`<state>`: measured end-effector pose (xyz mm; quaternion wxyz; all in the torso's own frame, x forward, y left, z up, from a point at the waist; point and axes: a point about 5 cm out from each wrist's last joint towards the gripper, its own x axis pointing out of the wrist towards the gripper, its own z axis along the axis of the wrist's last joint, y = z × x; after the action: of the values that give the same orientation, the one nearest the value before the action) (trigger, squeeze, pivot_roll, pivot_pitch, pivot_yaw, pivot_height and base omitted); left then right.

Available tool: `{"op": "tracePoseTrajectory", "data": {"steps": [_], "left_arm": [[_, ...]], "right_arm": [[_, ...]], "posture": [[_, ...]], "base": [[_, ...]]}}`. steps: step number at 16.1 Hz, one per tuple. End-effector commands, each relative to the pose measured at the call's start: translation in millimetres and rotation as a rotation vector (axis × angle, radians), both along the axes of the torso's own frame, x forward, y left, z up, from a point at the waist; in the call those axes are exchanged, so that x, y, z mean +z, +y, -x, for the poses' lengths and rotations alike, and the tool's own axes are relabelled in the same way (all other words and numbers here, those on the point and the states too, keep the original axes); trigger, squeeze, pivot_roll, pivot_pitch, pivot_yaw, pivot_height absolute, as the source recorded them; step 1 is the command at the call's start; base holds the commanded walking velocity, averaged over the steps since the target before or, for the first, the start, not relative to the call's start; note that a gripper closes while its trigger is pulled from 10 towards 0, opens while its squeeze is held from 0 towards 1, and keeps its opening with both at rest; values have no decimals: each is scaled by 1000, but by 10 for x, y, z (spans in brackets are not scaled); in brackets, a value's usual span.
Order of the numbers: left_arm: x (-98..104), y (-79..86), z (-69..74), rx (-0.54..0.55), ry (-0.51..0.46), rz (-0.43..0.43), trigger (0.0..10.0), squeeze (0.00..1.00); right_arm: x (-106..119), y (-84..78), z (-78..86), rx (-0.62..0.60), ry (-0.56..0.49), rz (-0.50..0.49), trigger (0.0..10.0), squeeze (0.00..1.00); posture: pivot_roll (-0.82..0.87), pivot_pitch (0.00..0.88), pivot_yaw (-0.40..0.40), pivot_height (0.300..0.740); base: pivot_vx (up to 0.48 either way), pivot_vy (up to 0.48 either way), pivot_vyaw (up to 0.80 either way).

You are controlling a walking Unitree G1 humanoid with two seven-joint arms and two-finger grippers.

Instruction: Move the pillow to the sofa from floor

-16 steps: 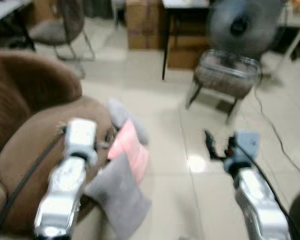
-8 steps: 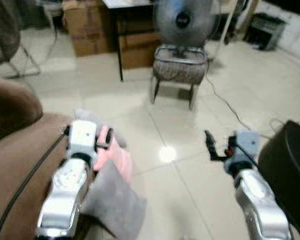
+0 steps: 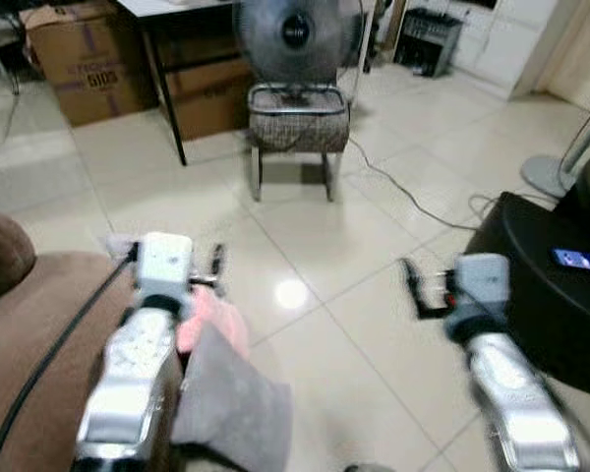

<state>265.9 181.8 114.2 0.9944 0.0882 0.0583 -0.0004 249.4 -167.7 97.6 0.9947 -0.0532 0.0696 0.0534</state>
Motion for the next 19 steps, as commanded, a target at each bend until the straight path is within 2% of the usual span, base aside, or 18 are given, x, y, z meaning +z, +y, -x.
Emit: {"op": "tracePoseTrajectory", "data": {"steps": [1, 5, 19], "left_arm": [[-20, -12, 4, 6, -3, 4, 10000, 0], [-70, 36, 24, 22, 1, -21, 10000, 0], [-48, 39, 25, 21, -18, -40, 10000, 0]], "right_arm": [[9, -43, -14, -4, -8, 21, 10000, 0], [4, -81, -27, -1, -20, 15, 10000, 0], [3, -32, -40, 28, -36, 5, 10000, 0]], "posture": [[-36, 0, 5, 740], [-31, 0, -7, 740], [-12, 0, -24, 602]], "base": [[0, 0, 0], [0, 0, 0], [0, 0, 0]]}}
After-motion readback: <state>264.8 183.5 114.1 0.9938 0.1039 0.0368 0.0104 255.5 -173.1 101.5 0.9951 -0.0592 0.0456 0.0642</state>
